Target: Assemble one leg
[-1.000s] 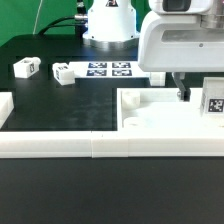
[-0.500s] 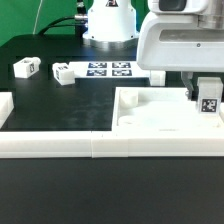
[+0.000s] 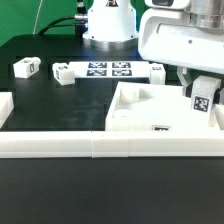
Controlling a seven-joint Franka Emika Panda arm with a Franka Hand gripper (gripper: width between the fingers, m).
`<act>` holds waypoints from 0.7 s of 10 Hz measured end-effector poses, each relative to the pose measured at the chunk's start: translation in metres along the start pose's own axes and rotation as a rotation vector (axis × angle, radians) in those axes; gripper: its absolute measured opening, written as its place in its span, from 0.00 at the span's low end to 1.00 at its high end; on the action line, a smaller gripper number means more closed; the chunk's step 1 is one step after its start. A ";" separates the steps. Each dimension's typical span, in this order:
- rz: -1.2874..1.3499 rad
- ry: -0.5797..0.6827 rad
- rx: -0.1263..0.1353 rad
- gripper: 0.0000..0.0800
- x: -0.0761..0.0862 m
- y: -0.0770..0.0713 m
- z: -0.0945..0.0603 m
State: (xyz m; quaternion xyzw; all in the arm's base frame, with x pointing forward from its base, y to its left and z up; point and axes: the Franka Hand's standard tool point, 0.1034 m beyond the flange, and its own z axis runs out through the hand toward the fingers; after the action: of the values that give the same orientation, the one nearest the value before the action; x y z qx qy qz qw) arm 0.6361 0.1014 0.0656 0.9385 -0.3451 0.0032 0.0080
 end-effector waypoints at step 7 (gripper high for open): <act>0.081 0.010 -0.030 0.76 0.005 0.009 0.000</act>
Offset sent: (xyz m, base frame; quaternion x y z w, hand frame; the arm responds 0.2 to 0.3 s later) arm 0.0000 0.0000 0.0000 0.0000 0.0000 0.0000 1.0000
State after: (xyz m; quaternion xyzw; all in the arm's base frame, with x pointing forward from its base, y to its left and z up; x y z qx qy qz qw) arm 0.6341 0.0909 0.0654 0.9236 -0.3826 0.0031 0.0237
